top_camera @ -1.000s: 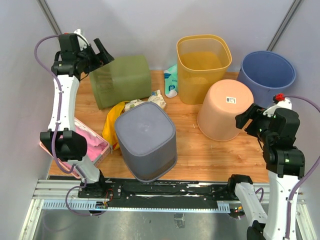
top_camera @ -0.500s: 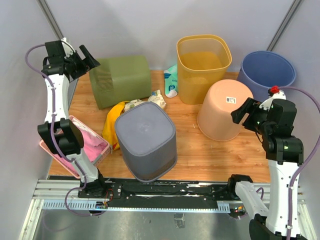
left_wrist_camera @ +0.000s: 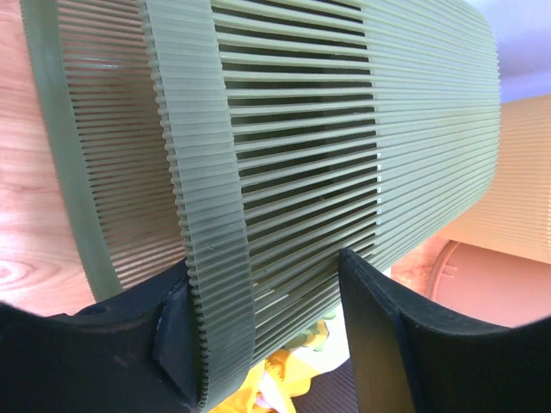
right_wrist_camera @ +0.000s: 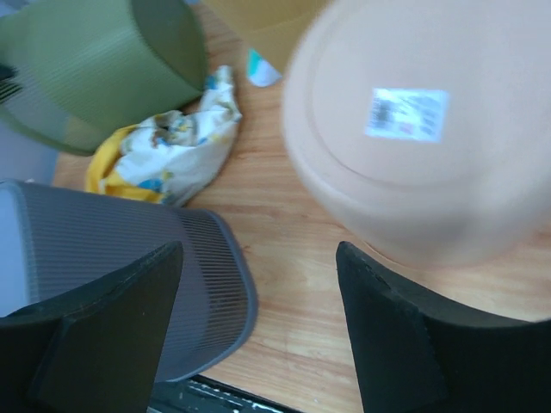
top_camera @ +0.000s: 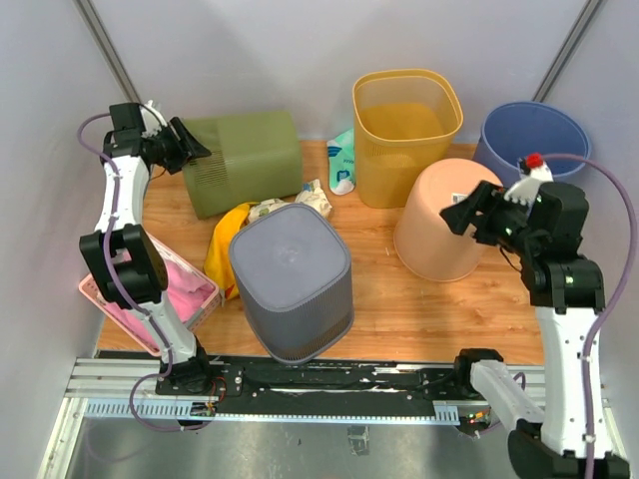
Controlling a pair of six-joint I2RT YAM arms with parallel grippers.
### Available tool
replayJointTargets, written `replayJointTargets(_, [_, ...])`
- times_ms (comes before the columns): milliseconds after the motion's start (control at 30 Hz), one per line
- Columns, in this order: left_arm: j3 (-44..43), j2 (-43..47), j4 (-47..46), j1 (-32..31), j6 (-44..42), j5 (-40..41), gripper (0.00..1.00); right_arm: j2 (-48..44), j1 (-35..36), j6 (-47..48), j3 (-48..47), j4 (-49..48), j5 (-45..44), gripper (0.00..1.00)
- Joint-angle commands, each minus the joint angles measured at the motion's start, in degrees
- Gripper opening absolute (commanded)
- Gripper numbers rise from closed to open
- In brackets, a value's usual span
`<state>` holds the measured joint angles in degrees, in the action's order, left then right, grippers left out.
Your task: Turn the large container upside down
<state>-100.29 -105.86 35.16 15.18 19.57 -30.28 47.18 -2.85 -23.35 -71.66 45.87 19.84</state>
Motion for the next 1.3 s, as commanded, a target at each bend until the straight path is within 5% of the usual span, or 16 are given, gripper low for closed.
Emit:
replayJointTargets(0, [2.7,3.7,-2.8,0.2,0.9,3.5,0.57,5.4,10.5,-2.9,-5.1,-11.9,3.6,0.74])
replayJointTargets(133, [3.1,4.7,-1.8,0.3,0.7,4.2,0.56,14.1,23.7,-0.1,-12.9,-13.7,-2.9,0.74])
replayJointTargets(300, [4.3,6.1,-2.5,0.3,0.5,4.1,0.82,24.7,30.0,2.3,-20.7,-17.4,-5.2,0.74])
replayJointTargets(533, [7.8,7.2,-5.5,0.7,3.2,3.0,0.99,37.0,32.8,1.5,-26.4,-25.2,-8.0,0.74])
replayJointTargets(800, [11.4,11.8,-10.0,0.8,6.7,1.4,0.99,52.3,33.8,-3.0,-35.3,-31.0,-8.0,0.74])
replayJointTargets(1000, [1.2,10.5,-0.5,0.8,0.9,5.4,0.99,59.4,34.1,-5.6,-35.2,-41.9,-7.0,0.74])
replayJointTargets(1267, [5.6,14.0,-1.3,0.8,0.6,6.6,0.99,73.4,35.4,-6.3,-45.6,-42.8,-8.6,0.74])
